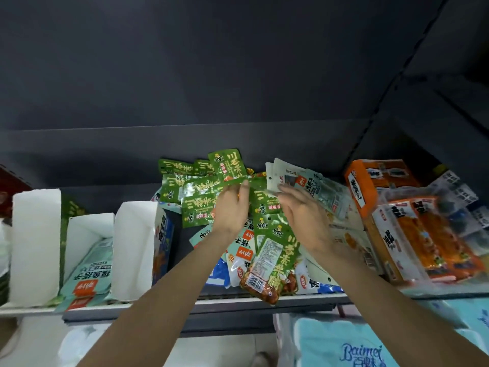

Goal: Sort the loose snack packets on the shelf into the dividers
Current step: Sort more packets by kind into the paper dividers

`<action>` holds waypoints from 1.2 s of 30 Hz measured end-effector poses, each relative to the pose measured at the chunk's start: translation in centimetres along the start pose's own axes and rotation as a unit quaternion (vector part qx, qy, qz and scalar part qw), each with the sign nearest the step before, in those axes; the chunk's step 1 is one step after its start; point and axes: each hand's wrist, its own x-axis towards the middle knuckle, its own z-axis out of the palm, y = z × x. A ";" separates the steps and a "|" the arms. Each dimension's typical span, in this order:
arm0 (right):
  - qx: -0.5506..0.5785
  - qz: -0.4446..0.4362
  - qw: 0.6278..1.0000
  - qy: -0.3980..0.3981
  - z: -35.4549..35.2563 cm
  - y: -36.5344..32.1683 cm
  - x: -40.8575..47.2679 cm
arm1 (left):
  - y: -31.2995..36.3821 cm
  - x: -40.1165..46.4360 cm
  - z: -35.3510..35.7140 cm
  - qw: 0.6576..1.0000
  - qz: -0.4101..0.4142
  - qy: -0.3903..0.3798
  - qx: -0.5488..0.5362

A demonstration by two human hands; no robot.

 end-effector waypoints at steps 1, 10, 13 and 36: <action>0.011 -0.019 1.000 -0.003 -0.3 -0.7 0.0 | 1.0 -0.3 -0.6 0.997 -0.037 -0.009 -0.069; 0.126 0.016 0.992 -0.005 -0.8 -8.5 0.9 | 1.1 -2.5 -9.1 0.936 -0.127 0.003 -0.328; 0.348 0.314 0.883 -0.035 -0.9 -13.5 2.4 | -1.2 -4.0 -13.3 0.927 -0.100 0.058 -0.357; 0.185 -0.057 0.979 -0.068 9.7 -48.2 3.3 | -21.1 -12.1 -43.6 0.969 0.158 0.190 0.018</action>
